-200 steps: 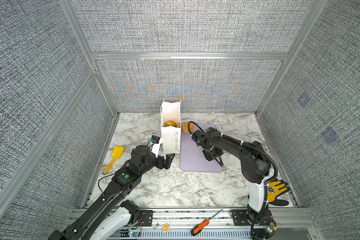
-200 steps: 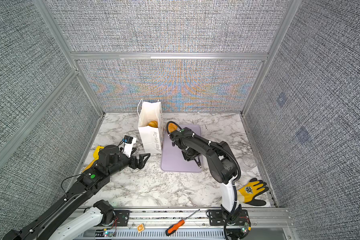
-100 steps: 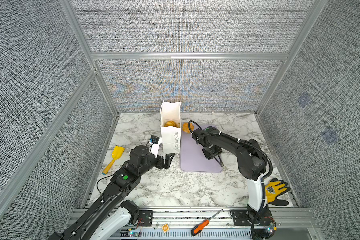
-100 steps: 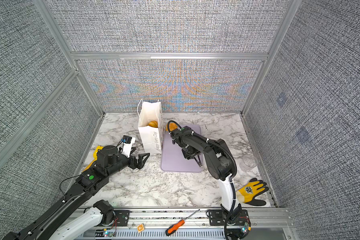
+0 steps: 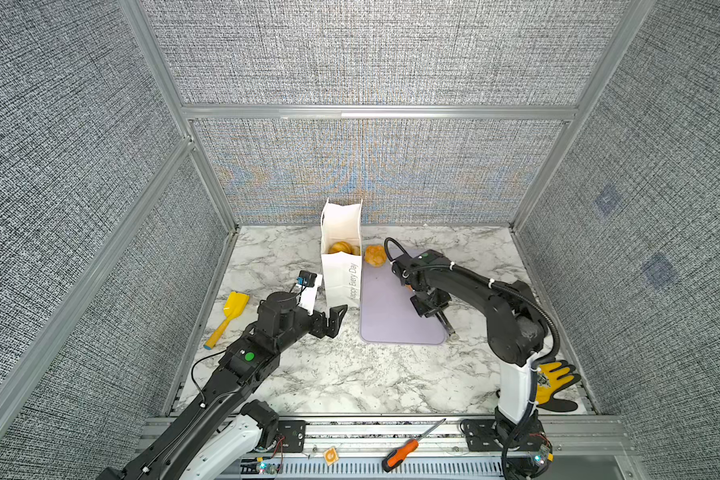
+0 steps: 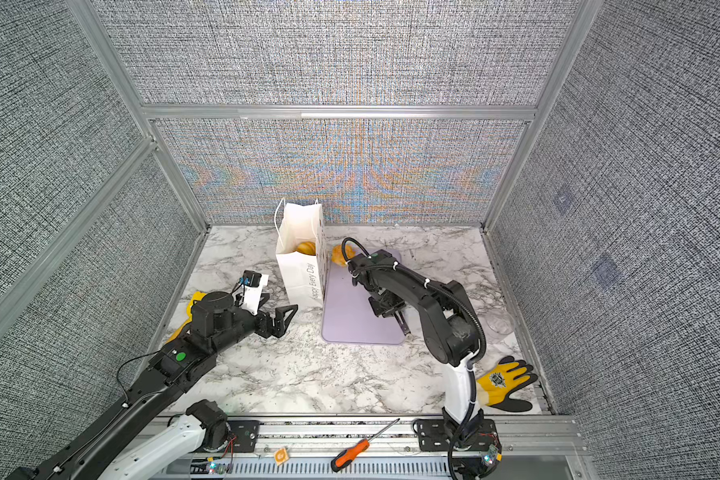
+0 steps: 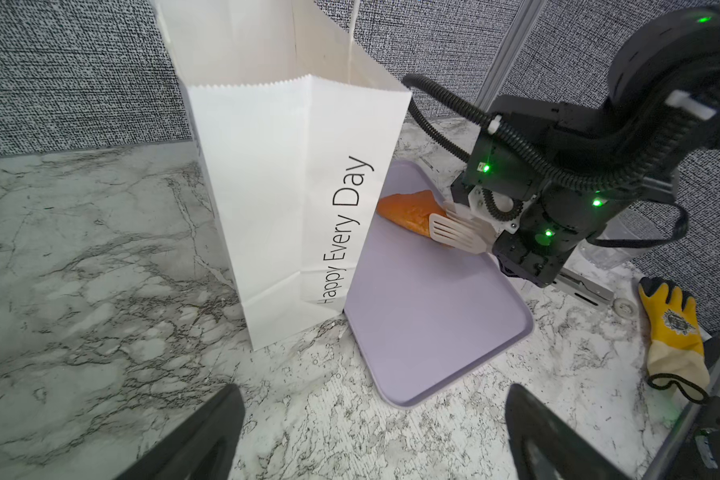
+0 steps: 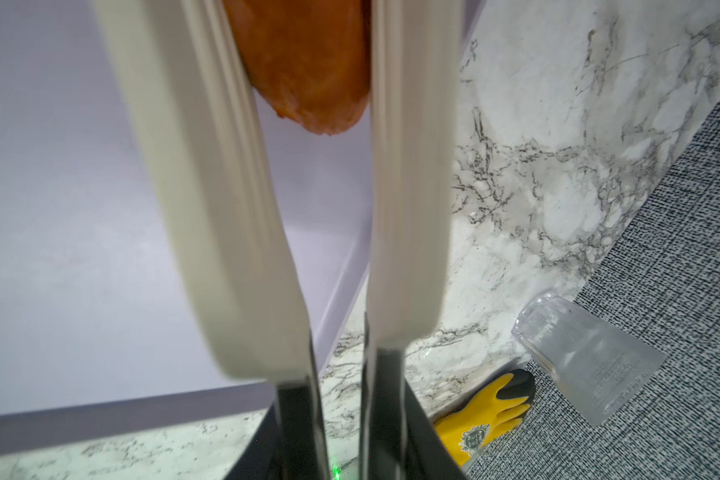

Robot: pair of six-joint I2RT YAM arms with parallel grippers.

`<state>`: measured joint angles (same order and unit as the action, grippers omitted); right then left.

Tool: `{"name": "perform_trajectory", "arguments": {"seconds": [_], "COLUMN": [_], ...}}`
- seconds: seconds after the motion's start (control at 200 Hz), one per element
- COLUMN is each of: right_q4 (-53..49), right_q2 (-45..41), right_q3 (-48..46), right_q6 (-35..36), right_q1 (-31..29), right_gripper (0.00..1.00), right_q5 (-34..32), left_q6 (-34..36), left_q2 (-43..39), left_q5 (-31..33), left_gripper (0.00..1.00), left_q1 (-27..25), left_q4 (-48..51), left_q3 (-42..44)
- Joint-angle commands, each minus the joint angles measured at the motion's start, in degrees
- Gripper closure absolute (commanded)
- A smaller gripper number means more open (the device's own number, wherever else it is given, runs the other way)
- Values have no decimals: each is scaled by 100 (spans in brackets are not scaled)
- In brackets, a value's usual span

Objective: Place the fake bread into the paper bag
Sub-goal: 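Pinch the orange croissant with the tongs and lift it off the tray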

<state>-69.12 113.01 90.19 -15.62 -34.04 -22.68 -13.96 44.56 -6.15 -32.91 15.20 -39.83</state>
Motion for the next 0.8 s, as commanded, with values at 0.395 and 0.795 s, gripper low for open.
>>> {"name": "perform_trajectory", "arguments": {"seconds": [0.395, 0.795], "right_q4": [1136, 1312], "right_q2": [-1440, -2371], "right_q3": [-872, -1317], "right_q6": [37, -218], "right_q1": [203, 115], "right_gripper": [71, 71], "right_q5": [1424, 1878], "left_q6": [105, 300], "left_q2": [-11, 265], "left_q5": [13, -545], "left_gripper": [1, 1], "left_q1": [3, 3], "left_q4": [62, 56], "left_q3": [-240, -489]}}
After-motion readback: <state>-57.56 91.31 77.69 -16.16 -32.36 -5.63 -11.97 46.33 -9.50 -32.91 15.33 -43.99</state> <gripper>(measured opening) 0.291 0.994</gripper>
